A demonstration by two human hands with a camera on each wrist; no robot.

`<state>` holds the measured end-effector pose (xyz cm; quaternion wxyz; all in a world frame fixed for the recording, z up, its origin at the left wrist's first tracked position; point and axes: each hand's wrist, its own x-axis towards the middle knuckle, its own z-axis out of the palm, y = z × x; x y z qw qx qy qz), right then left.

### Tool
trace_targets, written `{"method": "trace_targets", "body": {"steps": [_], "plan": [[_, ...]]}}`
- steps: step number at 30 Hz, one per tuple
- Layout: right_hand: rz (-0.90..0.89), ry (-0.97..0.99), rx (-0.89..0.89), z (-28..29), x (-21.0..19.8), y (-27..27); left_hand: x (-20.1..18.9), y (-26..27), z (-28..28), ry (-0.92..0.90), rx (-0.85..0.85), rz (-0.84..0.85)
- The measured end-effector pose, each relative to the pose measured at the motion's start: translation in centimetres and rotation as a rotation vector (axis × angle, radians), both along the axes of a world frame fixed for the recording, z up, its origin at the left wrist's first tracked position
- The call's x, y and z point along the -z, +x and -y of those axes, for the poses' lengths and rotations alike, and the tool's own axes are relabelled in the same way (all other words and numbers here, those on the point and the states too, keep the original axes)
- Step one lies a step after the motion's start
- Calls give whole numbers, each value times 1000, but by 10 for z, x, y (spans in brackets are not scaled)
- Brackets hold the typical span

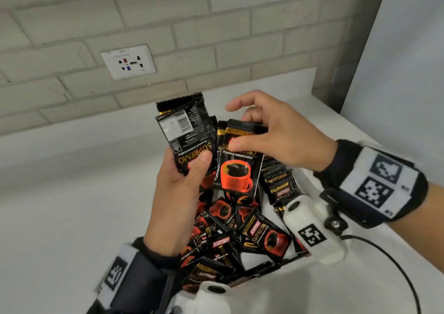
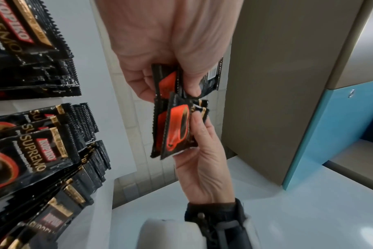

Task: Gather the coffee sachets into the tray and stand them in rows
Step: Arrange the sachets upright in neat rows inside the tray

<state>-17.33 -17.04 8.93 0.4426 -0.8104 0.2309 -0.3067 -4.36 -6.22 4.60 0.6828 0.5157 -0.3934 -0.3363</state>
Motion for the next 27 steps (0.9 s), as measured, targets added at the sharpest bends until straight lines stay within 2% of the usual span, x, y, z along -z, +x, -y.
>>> {"method": "trace_targets", "body": {"steps": [3,8,10,15,18,22,27], "plan": [[-86,13,9,11,-4,-14,4,6,-1,9,-34,-8],[-421,-38,-24,25,8,-48,16,21,-10,-11,-27,-41],[-499,-9,-41,27,18,-59,18,25,-13,-21,1,-56],[-445,26,72,33,23,-66,22,38,-18,-14,10,-56],[-466,0,55,33,22,-55,20,42,-21,95,100,33],[-630,-192,-53,29,30,-31,16,48,-30,177,148,126],[-869,-531,-126,24,42,5,14,61,-42,184,94,93]]}}
